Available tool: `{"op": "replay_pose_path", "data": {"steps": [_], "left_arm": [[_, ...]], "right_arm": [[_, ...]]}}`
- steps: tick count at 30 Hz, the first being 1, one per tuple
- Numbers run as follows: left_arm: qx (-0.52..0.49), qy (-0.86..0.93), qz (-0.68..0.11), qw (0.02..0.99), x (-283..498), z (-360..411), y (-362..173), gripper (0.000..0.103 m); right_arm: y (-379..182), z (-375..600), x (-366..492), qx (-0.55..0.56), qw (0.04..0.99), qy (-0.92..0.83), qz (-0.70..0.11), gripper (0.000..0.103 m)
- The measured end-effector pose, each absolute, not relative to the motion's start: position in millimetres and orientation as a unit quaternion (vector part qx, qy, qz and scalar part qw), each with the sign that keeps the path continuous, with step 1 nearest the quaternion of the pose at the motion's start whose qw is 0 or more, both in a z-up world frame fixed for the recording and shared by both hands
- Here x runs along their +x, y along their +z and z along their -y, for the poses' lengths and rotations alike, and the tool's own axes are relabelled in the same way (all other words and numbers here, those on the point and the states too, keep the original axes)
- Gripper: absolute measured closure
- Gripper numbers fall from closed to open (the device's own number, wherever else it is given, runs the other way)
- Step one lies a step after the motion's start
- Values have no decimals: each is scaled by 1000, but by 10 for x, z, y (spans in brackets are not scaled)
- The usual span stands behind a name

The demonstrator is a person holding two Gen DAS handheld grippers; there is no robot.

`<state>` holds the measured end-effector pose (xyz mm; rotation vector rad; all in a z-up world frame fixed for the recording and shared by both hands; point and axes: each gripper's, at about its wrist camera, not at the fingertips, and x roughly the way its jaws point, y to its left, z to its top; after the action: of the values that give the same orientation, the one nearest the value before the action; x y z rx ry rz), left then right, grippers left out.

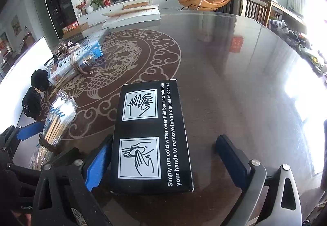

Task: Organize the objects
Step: 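Grasp the chopstick bundle with the left gripper while the right gripper holds the soap box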

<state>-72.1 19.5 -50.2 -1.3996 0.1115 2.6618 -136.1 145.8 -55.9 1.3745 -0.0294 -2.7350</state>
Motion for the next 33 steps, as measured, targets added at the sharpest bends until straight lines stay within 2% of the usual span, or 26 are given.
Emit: {"op": "replay_pose_path", "data": {"steps": [33], "left_arm": [[-462,883,-37,65,-729,-198,-512,0]], "right_arm": [[-563,-1463,-1365,450,41,-892,8,4]]}}
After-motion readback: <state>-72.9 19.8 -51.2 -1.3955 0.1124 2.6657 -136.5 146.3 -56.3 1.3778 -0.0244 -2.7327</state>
